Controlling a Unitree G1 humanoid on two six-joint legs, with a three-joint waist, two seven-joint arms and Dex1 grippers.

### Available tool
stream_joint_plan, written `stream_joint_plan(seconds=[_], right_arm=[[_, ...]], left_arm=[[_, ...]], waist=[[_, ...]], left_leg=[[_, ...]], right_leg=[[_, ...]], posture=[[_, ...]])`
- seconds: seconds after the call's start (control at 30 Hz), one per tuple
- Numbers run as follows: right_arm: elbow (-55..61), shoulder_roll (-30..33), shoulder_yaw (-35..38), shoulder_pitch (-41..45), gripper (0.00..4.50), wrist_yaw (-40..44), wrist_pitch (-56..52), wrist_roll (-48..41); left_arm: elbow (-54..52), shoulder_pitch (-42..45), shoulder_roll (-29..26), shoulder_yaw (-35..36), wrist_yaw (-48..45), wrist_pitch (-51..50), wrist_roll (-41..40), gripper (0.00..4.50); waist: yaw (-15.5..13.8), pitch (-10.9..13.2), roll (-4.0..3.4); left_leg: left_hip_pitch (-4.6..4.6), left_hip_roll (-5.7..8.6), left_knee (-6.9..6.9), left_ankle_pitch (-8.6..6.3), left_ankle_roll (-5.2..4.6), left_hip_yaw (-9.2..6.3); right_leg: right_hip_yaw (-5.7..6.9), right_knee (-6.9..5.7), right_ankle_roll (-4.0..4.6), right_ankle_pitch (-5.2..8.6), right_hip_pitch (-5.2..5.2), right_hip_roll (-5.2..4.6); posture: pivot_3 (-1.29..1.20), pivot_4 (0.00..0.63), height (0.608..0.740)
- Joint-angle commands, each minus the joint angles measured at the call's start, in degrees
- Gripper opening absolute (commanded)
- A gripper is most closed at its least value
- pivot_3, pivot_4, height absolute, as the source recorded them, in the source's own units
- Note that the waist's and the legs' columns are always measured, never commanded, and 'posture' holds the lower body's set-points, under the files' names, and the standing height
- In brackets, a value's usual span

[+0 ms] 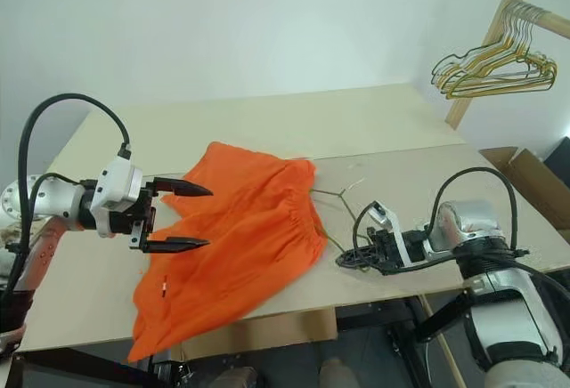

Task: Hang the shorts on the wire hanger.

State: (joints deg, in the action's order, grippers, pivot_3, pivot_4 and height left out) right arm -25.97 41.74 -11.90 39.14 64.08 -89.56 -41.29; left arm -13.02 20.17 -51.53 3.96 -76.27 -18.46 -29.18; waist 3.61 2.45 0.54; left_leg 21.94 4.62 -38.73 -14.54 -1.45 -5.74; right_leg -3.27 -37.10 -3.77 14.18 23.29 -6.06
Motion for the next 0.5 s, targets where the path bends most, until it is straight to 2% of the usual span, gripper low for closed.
stream_joint_plan(seconds=[0.03,0.17,0.23,0.4,0.5], right_arm=[[7.77,2.66,2.12,-2.61,0.0,3.62,-2.53,-5.39],[17.3,7.47,-1.33,-6.5,0.0,8.69,-2.63,-9.82],[19.94,8.78,-4.01,-7.08,0.0,9.17,-1.45,-9.22],[2.69,0.13,-4.36,0.75,0.0,1.26,1.69,-0.15],[-4.09,-3.31,-3.59,4.16,0.0,-0.55,2.69,2.42]], left_arm=[[-1.33,0.44,-0.87,1.85,0.56,1.37,0.05,4.49],[-1.41,0.34,-0.74,1.37,1.0,1.74,0.12,4.49],[-1.35,0.41,-0.79,1.18,0.84,1.96,0.1,4.49],[-0.33,1.63,-0.6,0.41,0.44,2.42,0.44,4.49],[-0.46,1.85,-0.82,0.39,0.22,2.45,0.27,4.49]], waist=[[-0.29,0.0,0.0],[-0.59,0.0,-0.01],[-0.52,-0.01,0.0],[0.63,-0.06,0.08],[0.4,-0.06,0.08]], left_leg=[[0.04,0.0,0.0,0.0,0.0,-0.01],[-0.02,0.02,-0.02,0.0,0.0,0.01],[-0.04,0.0,-0.01,0.0,-0.01,0.01],[-0.51,-0.09,0.01,-0.01,0.01,0.1],[-0.6,-0.08,0.1,-0.01,0.02,0.12]], right_leg=[[0.01,0.0,0.0,0.0,0.03,0.0],[0.01,0.01,0.0,0.0,-0.05,-0.01],[0.01,0.01,-0.01,0.01,-0.04,0.02],[-0.02,0.02,0.04,-0.03,-0.42,0.14],[-0.06,0.02,0.04,-0.02,-0.44,0.17]], posture=[[-0.03,0.013,0.74],[-0.04,0.007,0.74],[-0.04,0.005,0.74],[-0.04,0.002,0.74],[-0.03,0.0,0.74]])
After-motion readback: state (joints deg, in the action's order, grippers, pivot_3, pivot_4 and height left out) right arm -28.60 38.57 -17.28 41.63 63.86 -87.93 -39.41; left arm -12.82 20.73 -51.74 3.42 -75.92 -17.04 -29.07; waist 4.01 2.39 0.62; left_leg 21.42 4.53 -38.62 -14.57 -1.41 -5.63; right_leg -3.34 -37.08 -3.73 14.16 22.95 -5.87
